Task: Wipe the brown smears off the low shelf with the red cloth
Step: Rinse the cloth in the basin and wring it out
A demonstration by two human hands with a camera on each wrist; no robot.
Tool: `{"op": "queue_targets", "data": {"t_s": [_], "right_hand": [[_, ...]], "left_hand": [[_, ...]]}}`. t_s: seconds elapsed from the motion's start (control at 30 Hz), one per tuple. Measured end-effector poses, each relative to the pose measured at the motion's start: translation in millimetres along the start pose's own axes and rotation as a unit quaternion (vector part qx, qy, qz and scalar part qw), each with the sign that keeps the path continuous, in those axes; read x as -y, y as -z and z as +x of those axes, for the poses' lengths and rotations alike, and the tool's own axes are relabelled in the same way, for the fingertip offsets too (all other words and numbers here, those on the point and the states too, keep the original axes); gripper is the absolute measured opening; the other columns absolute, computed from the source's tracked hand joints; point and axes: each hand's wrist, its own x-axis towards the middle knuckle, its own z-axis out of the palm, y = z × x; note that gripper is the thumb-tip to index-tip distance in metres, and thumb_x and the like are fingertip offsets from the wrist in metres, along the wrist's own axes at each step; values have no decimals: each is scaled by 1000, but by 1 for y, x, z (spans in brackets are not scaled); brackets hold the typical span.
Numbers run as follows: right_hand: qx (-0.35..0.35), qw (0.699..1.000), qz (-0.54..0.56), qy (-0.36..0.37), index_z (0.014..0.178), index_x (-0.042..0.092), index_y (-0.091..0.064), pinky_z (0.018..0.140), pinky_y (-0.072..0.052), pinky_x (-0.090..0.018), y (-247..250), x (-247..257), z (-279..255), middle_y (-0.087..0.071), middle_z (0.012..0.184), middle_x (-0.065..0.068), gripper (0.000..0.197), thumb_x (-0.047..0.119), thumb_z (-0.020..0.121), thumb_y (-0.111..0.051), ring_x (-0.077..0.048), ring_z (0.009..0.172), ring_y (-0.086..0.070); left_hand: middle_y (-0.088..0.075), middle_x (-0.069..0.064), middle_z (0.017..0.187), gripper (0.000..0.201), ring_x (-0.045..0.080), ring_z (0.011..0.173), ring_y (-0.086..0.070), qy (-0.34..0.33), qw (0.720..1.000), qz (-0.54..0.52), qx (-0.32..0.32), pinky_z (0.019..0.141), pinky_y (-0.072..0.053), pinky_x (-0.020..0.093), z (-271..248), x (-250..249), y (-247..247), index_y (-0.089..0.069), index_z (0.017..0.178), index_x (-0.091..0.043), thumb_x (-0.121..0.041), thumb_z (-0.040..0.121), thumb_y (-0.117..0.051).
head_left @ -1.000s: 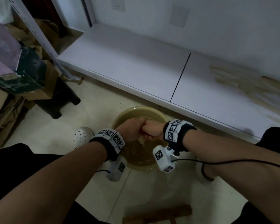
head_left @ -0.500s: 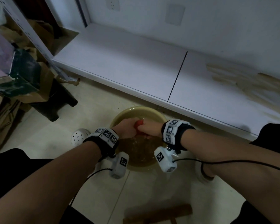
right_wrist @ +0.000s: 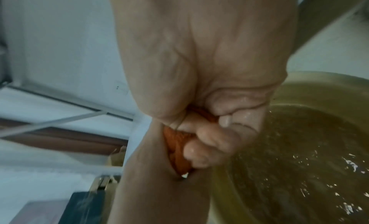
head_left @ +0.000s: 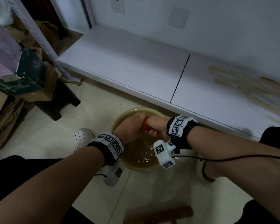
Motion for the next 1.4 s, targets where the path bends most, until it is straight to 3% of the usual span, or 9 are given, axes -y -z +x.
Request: {"op": "queue_targets", "data": {"t_s": [0.17, 0.37, 0.53, 0.7, 0.8, 0.93, 1.1, 1.23, 1.4], "right_hand": [[-109, 951, -267, 108, 60, 12, -44, 50, -30, -19, -7, -2, 4, -43, 61, -3, 36, 7, 95, -38, -14, 53, -39], [-193, 893, -400, 75, 118, 3, -60, 93, -45, -31, -17, 3, 10, -60, 122, -14, 28, 10, 96, -44, -27, 113, -58], [-175, 873, -435, 136, 103, 6, -65, 83, -51, -35, -13, -3, 7, -66, 106, -12, 25, 11, 92, -43, -28, 96, -64], [-201, 840, -474, 169, 89, 10, -67, 72, -54, -33, -16, -4, 9, -67, 90, -7, 24, 13, 89, -44, -24, 81, -65], [-224, 812, -507, 181, 95, 14, -67, 69, -51, -30, -15, -5, 9, -67, 92, -3, 26, 15, 91, -42, -22, 81, -65], [-230, 799, -507, 228, 101, 16, -61, 72, -52, -33, -13, -8, 7, -66, 94, -4, 23, 16, 91, -41, -23, 83, -63], [-209, 830, -470, 216, 98, 13, -51, 75, -51, -35, -5, -7, 13, -60, 91, -6, 13, 13, 93, -39, -24, 82, -60], [-199, 889, -379, 164, 101, 7, -55, 66, -44, -30, 7, -13, 22, -54, 85, -5, 17, 7, 89, -43, -24, 84, -61], [-137, 953, -221, 157, 87, 6, -57, 47, -42, -20, 14, -17, 21, -55, 73, -10, 20, -1, 93, -39, -19, 60, -51]], "left_hand": [[-67, 2, 103, 22, 19, 92, -65, 56, 998, -5, 28, 69, -40, 21, 0, -8, 4, -51, 110, -14, -18, 89, -55], [-70, 3, 94, 16, 16, 82, -62, 109, 992, -6, 61, 71, -47, 24, 1, -14, 7, -64, 97, -12, -13, 92, -49], [-66, 15, 106, 23, 28, 89, -59, 194, 966, -129, 108, 83, -48, 31, 1, -12, 10, -64, 106, -4, -7, 87, -51], [-50, -4, 68, 18, 4, 56, -42, 235, 937, -229, 119, 56, -38, 14, 5, -3, 2, -64, 87, -7, -2, 89, -47], [-49, -4, 66, 33, 6, 58, -46, 257, 908, -303, 134, 57, -42, 18, 6, 1, 1, -49, 66, -21, -1, 91, -43], [-46, 6, 62, 31, 8, 42, -42, 248, 871, -379, 192, 40, -35, 17, 1, 6, 8, -50, 69, -12, 5, 92, -37], [-54, 1, 73, 30, 9, 60, -51, 230, 854, -432, 175, 54, -50, 19, -3, -2, 19, -53, 94, -16, 11, 87, -42], [-52, 12, 115, 77, 23, 94, -59, 240, 865, -420, 132, 86, -57, 42, -1, 5, 19, -27, 140, -24, 12, 78, -54], [-49, 6, 119, 31, 21, 105, -55, 232, 867, -432, 90, 88, -56, 36, -2, 3, 31, -45, 126, -14, -19, 96, -50]]}}
